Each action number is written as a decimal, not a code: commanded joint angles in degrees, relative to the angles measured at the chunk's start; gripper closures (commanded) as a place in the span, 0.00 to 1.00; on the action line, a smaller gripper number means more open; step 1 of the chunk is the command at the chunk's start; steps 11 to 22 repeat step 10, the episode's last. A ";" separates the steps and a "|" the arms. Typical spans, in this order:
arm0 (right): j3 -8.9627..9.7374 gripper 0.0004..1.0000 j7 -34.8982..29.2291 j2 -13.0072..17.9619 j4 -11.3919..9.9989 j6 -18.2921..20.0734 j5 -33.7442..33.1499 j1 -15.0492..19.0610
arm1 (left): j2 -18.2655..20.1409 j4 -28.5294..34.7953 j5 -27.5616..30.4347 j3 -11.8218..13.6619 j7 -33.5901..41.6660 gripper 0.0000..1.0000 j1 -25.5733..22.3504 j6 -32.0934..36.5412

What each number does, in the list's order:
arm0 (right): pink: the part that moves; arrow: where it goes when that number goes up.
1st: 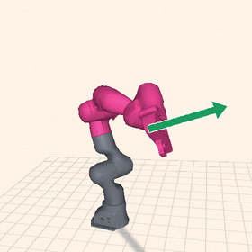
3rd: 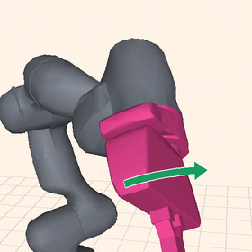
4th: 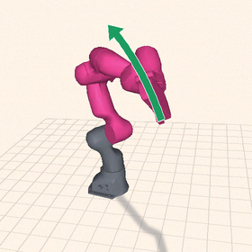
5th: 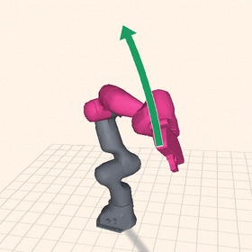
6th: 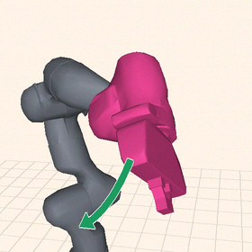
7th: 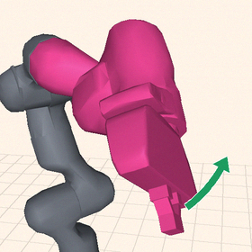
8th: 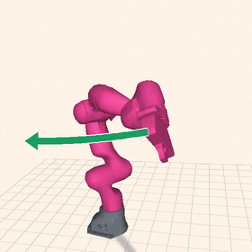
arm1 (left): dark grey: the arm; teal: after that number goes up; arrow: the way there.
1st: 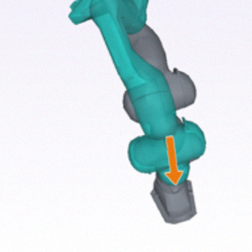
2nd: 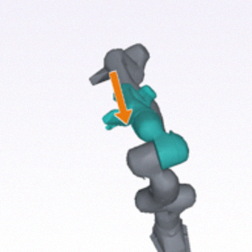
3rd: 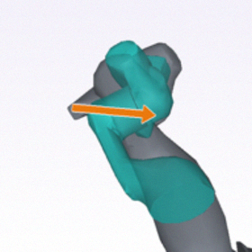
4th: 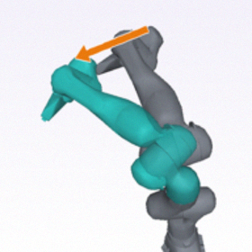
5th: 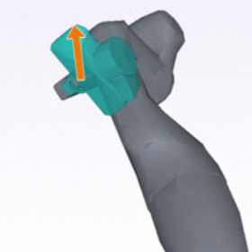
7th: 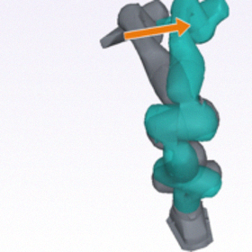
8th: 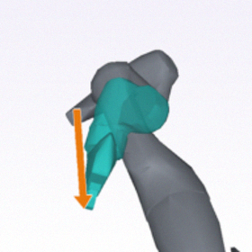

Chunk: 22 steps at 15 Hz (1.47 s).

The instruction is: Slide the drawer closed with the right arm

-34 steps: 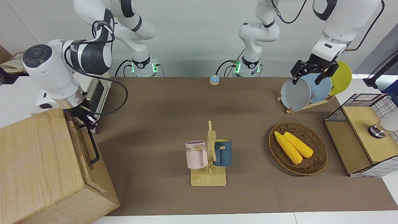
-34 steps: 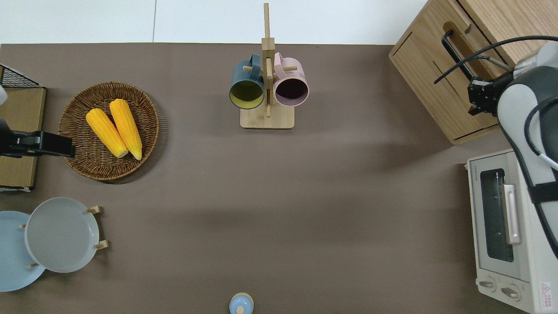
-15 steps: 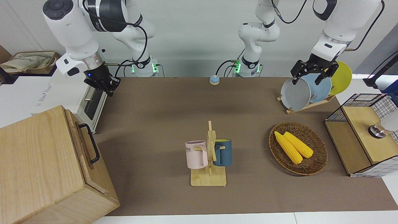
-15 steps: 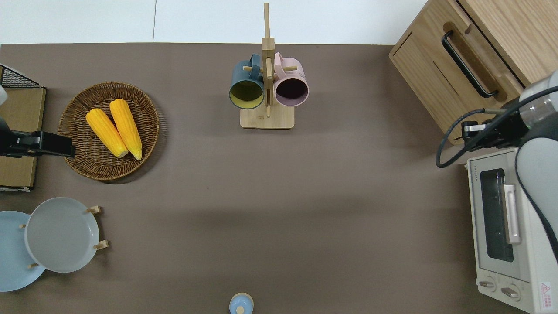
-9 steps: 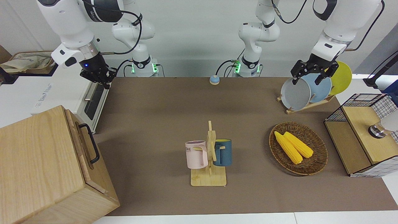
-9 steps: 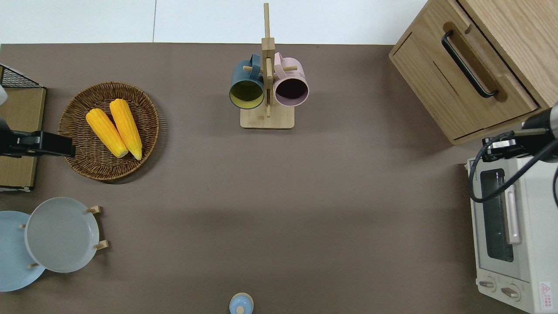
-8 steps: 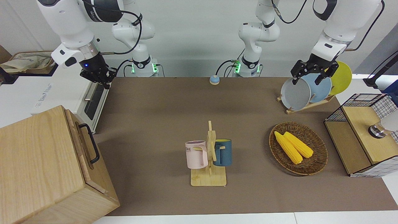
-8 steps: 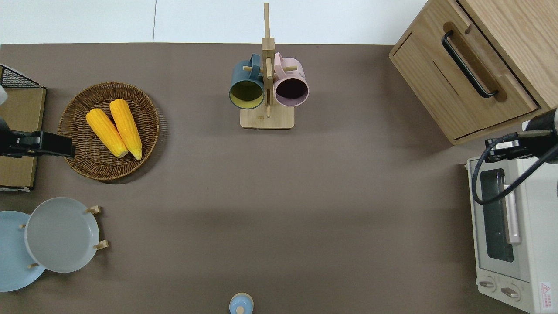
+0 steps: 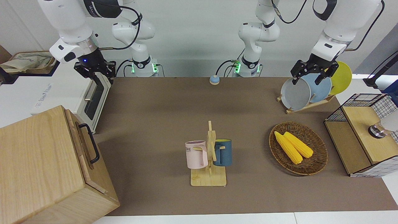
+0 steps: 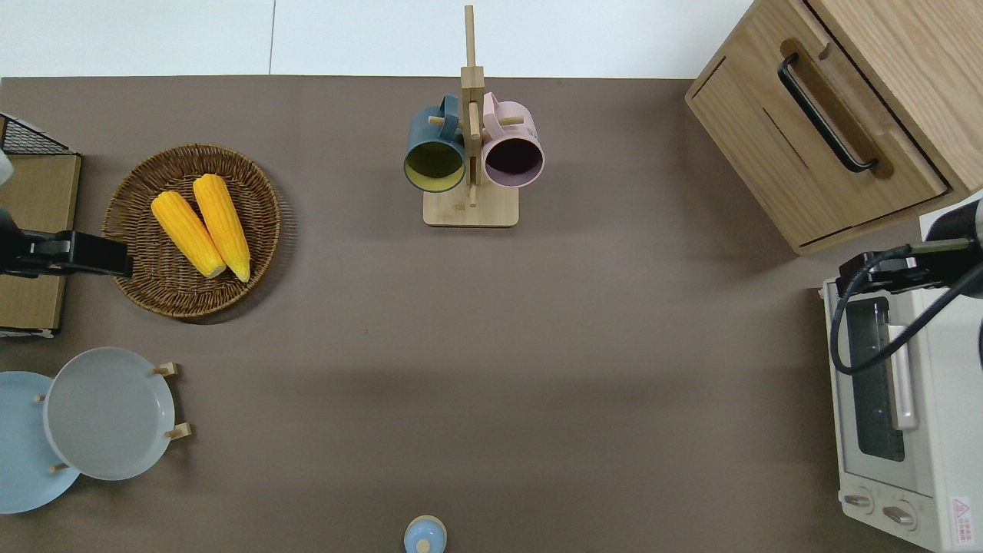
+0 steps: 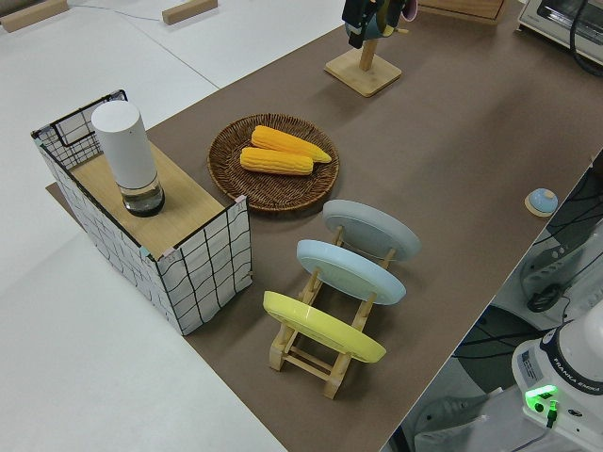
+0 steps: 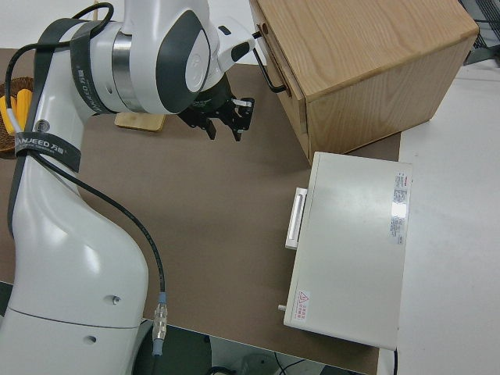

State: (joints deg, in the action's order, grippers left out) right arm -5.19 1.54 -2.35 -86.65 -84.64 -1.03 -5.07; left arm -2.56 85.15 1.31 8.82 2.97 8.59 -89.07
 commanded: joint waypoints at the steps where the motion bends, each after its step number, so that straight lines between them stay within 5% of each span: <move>1: 0.10 0.02 -0.05 0.07 1.38 2.11 -0.03 1.28 | -0.69 -1.12 -0.78 0.93 0.37 0.00 0.99 -0.05; 22: 0.10 0.02 0.21 -0.38 2.71 2.11 -0.73 0.58 | -0.69 -1.12 -0.78 0.93 0.37 0.00 0.99 -0.05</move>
